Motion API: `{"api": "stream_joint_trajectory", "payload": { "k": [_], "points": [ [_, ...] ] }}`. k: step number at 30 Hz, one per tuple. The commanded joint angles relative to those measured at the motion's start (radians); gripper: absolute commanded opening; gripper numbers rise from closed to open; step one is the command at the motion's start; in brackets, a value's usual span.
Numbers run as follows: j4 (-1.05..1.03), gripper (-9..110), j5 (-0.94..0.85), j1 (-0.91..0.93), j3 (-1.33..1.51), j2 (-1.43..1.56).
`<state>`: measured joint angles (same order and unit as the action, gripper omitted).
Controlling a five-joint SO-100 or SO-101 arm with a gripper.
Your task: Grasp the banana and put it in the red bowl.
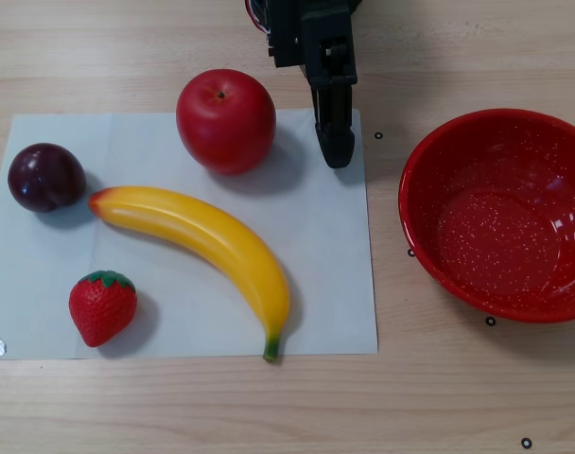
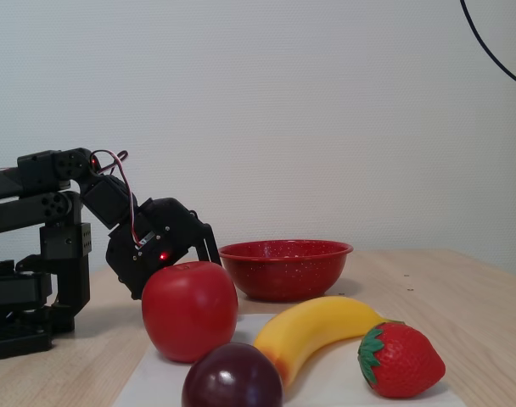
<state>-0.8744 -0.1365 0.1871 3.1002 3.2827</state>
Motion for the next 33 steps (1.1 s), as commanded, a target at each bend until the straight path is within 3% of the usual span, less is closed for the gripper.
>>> {"api": "stream_joint_trajectory", "payload": {
  "k": [1,22,33],
  "points": [
    [-0.02,0,0.011,0.003,0.003,-0.008],
    [-0.034,0,0.041,-0.012,-0.014,-0.028],
    [-0.169,0,0.005,-0.021,-0.258,-0.187]
  ]
}}
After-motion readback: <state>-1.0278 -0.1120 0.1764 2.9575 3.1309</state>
